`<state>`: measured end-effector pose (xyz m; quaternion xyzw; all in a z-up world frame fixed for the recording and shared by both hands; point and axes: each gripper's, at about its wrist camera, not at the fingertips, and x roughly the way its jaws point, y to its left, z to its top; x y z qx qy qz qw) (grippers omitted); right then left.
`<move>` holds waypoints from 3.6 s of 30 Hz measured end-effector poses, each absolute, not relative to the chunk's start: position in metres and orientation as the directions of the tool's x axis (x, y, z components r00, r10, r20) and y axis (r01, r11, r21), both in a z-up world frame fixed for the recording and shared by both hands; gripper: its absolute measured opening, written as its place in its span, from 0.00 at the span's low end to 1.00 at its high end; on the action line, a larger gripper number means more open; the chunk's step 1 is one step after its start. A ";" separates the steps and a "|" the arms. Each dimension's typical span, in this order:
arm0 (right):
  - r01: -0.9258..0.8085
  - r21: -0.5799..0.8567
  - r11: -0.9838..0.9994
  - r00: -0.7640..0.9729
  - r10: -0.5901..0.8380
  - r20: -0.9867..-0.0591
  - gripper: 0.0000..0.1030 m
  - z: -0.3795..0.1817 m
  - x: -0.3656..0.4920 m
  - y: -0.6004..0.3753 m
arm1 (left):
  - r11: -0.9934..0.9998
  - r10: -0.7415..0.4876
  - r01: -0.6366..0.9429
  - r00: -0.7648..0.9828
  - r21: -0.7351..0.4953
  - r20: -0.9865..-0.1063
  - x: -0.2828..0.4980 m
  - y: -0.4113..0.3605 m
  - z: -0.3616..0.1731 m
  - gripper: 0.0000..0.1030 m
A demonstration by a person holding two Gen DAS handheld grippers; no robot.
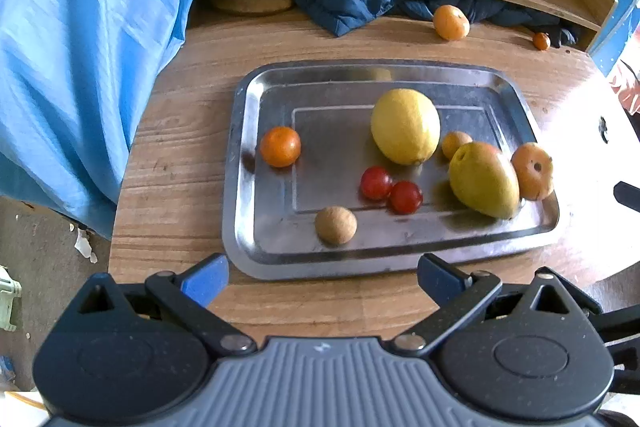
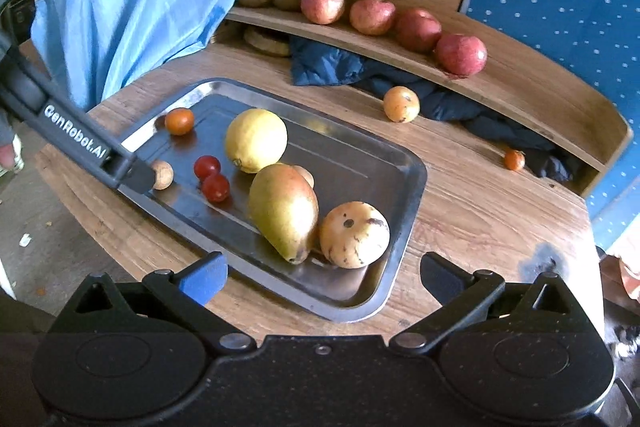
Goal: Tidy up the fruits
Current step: 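Move both open grippers from the tray toward the fruit under the shelf, then close the left gripper on a round orange fruit while the right gripper grasps a small tangerine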
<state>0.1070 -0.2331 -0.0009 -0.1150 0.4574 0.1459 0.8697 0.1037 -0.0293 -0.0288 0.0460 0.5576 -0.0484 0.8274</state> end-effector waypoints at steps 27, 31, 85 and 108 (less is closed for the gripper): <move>-0.387 -0.088 0.918 0.525 0.142 -0.839 0.99 -0.009 0.157 -0.253 | 0.999 -0.004 0.042 0.386 0.013 -0.922 0.158 -0.060 -0.035 0.99; -0.406 -0.081 0.910 0.519 0.157 -0.840 0.99 -0.013 0.171 -0.263 | 0.999 -0.010 0.033 0.403 0.003 -0.915 0.166 -0.070 -0.034 0.99; -0.298 0.022 0.954 0.531 0.185 -0.827 0.99 -0.079 0.311 -0.406 | 0.997 0.064 0.009 0.441 0.076 -0.895 0.302 -0.216 -0.066 0.99; -0.230 0.130 0.965 0.525 0.235 -0.818 0.78 -0.104 0.359 -0.425 | 0.996 0.083 -0.015 0.447 0.086 -0.891 0.338 -0.225 -0.080 0.99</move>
